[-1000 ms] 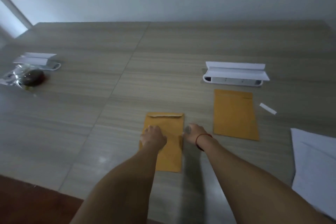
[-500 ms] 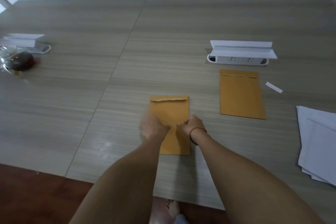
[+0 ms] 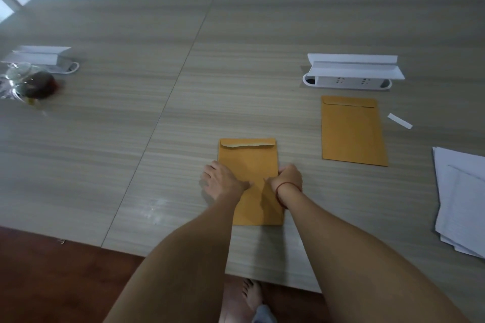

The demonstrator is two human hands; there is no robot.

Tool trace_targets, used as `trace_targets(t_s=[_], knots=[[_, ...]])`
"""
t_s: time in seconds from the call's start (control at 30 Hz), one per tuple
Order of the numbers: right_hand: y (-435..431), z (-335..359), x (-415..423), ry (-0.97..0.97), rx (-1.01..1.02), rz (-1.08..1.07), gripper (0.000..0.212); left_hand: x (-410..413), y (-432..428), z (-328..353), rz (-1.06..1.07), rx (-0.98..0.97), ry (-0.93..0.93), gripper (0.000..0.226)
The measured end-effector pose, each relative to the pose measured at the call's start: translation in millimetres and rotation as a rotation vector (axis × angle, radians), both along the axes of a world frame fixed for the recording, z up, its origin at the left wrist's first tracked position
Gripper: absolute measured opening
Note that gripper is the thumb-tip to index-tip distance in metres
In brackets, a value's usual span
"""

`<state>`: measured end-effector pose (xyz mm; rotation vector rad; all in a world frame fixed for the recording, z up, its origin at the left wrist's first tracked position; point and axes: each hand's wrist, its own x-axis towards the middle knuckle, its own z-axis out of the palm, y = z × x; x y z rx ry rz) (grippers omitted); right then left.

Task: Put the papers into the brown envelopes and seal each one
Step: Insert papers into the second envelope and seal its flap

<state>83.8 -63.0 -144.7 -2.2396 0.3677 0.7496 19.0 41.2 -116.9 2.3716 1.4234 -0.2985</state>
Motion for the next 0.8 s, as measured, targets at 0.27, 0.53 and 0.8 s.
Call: trace_targets(t_s=[0.27,0.53,0.8], knots=[[-11,32,-2,0.081,0.124,-0.041,0.035,2,6,4,0.120,-0.150,-0.114,0.093],[-9,25,2,-0.015,0.013,-0.113,0.045,-2,10,11,0.100,-0.121,-0.060,0.090],[-21,52,11,0.028,0.073,-0.193,0.042,6,-10,34,-0.031,-0.139,-0.089,0.072]])
